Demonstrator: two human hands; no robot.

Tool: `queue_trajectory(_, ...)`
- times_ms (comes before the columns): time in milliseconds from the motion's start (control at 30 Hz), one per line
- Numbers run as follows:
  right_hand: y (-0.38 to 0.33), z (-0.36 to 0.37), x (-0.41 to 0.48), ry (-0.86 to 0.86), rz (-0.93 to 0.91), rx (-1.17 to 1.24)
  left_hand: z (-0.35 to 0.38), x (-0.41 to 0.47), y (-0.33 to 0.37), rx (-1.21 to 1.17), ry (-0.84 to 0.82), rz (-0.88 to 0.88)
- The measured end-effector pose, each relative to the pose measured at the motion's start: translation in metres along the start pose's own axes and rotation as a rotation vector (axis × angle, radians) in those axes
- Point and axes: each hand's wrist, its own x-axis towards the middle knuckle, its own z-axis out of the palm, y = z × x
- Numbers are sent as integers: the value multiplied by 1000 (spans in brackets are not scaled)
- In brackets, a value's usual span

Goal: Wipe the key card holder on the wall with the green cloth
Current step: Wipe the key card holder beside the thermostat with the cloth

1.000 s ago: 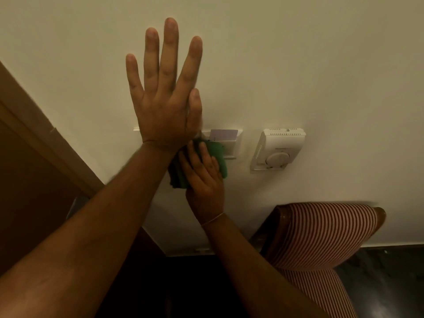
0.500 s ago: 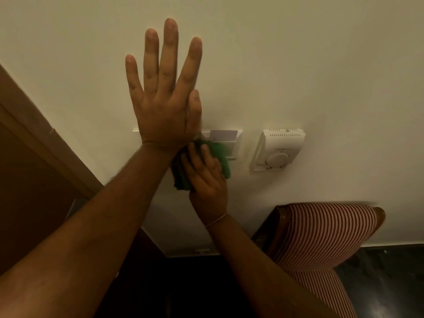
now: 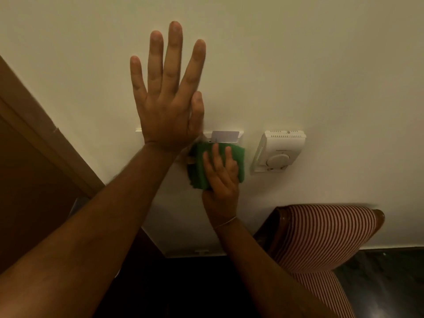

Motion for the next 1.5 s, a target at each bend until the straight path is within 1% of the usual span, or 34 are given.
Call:
queue_trajectory(100, -6, 4, 2, -143, -172, -19, -1, 1, 1, -7, -6, 6)
queue_trajectory(167, 1, -2, 3, -176, -250, -55, -2, 1, 0, -6, -17, 5)
queue_trajectory(200, 7, -7, 4, -167, -255, -77, -3, 1, -1, -1, -17, 5)
queue_trajectory(367, 34, -32, -1, -20, -62, -156, -1, 1, -2, 5, -8, 11)
queue_trajectory(467, 23, -18, 1, 48, 0, -68, 1, 1, -4, 5, -18, 10)
queue_trajectory(567, 8, -5, -1, 52, 24, -25, 0, -1, -2, 5, -24, 16)
queue_trajectory(633, 9, -4, -4, -21, -32, -48, -2, 0, -1, -1, -25, 16)
queue_trajectory(767, 23, -11, -2, -222, -302, -125, -4, 1, -2, -13, -67, -20)
queue_trajectory(833, 36, -20, -2, -252, -340, -158, -6, 2, -2, -4, -90, -35)
queue_trajectory(967, 55, -45, -5, -133, -141, -142, -9, 3, -2, -3, -108, -11)
queue_trajectory(1067, 46, -44, -9, -136, -53, -114, -12, 5, -2, -1, -143, 2)
queue_trajectory(1167, 37, -51, -12, -239, -9, -99, -20, 8, 1, 3, -203, -19)
queue_trajectory(1233, 34, -67, -18, -325, 20, -86, -28, 9, 3, 1, -249, -32)
queue_trajectory(1267, 33, -77, -22, -338, 11, -82, -32, 10, 5, -10, -271, -37)
queue_trajectory(1367, 31, -109, -39, -298, -28, -71, -45, -5, 10, -33, -351, -92)
queue_trajectory(1500, 41, -160, -45, -240, -29, -136, -75, -71, 39, -75, -461, -182)
